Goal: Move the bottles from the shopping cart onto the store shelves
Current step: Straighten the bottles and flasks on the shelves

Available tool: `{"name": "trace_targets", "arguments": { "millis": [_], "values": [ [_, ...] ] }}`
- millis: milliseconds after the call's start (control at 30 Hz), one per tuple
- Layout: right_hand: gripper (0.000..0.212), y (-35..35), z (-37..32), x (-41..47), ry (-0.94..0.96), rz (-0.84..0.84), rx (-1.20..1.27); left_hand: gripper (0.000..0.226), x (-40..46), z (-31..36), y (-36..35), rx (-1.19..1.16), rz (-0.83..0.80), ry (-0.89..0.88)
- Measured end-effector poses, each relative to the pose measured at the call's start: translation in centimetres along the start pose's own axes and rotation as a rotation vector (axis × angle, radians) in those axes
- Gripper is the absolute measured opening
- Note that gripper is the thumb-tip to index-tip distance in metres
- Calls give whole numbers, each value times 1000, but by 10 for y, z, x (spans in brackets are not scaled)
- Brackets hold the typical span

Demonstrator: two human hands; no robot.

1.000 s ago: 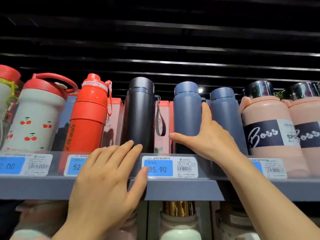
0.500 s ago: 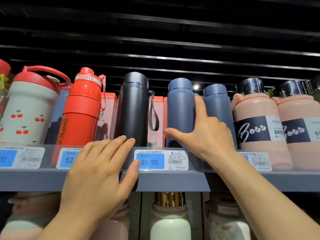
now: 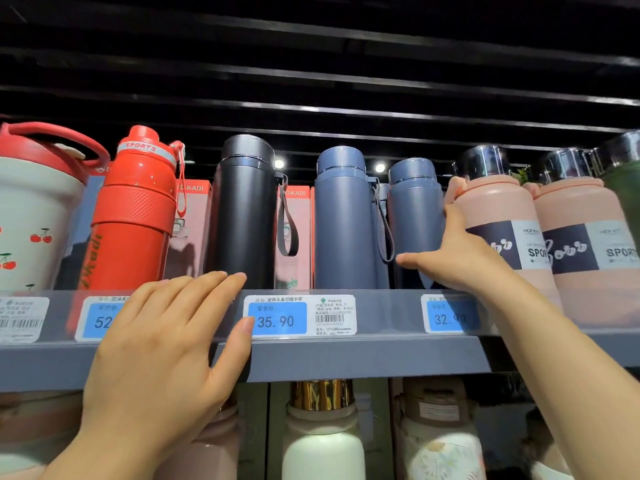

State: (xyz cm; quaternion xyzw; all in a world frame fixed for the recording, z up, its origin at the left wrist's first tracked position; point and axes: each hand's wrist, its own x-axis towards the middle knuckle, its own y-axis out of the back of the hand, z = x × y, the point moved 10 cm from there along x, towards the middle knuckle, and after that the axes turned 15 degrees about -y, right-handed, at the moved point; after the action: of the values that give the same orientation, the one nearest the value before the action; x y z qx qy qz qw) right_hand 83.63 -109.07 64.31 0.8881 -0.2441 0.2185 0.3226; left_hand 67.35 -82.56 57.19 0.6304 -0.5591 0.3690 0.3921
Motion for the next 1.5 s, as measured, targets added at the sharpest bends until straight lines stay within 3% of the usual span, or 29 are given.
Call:
{"name": "trace_targets", "arguments": {
  "millis": [100,200,333,533,833,1033,1267,1400,1500],
  "values": [
    [111,3,3,-2,-17,-28,55,53,1,1,-1,-4,-8,-1],
    [126,9,2,-9,21,81,1,53,1,1,-1,-9,-15,-9],
    [114,12,1,-15,43,166,-3,54,2,1,-1,-13,0,-26],
    [95,6,0,-19,71,-8,84,55,-1,-2,-7,-5,-27,-11],
    [127,7,4,-23,17,112,-41,59,-5,-10,-19,-26,-98,16],
    [101,8,0,-28,80,121,-52,59,-4,-10,-17,-36,-87,23],
    [99,12,-3,-37,83,125,-68,54,-1,-4,-7,-33,-45,6],
    [81,31,-44,-92,400,411,-27,52,3,1,1,-39,-5,-1],
    [86,1,-78,-106,465,238,-42,51,3,2,3,-42,10,-3]
  ]
}}
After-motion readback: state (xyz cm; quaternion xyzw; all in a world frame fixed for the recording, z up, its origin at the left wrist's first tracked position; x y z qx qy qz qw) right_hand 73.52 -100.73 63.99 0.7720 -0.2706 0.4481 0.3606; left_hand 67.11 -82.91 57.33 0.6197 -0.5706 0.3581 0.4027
